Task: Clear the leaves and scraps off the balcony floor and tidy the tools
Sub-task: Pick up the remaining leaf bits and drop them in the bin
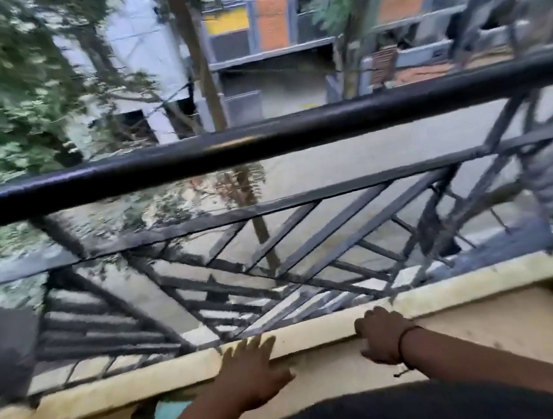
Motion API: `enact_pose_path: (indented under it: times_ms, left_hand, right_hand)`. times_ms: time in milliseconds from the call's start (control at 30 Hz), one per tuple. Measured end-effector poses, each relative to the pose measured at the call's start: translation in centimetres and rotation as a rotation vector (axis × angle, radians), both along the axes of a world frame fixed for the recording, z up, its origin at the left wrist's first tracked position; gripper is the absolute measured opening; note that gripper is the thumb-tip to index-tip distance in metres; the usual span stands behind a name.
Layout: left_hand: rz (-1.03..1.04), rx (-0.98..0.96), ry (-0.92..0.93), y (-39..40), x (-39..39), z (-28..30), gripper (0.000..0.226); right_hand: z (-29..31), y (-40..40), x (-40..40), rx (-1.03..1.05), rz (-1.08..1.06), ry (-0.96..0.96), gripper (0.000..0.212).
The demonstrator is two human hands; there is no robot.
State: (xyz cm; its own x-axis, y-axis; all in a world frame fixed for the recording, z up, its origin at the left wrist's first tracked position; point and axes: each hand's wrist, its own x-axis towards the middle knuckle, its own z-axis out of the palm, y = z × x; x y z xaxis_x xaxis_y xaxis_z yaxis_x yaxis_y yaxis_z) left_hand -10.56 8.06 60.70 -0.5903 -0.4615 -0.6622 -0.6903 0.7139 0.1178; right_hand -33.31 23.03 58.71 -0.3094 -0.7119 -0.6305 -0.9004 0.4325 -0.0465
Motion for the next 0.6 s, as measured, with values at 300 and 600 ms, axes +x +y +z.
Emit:
enact_pose_path:
  times_ms: [300,600]
  left_hand:
    - [-0.609,0.028,0.052,-3.9,-8.4,1.4,0.113]
    - [-1.099,0.086,0.015,4.9,-10.7,1.0,0.117]
  right_hand:
    - [3.9,9.8,5.7,-0.031,-0.736,0.045,0.053]
    - [5.2,20.1,20.0,0.074,-1.291,0.072,0.053]
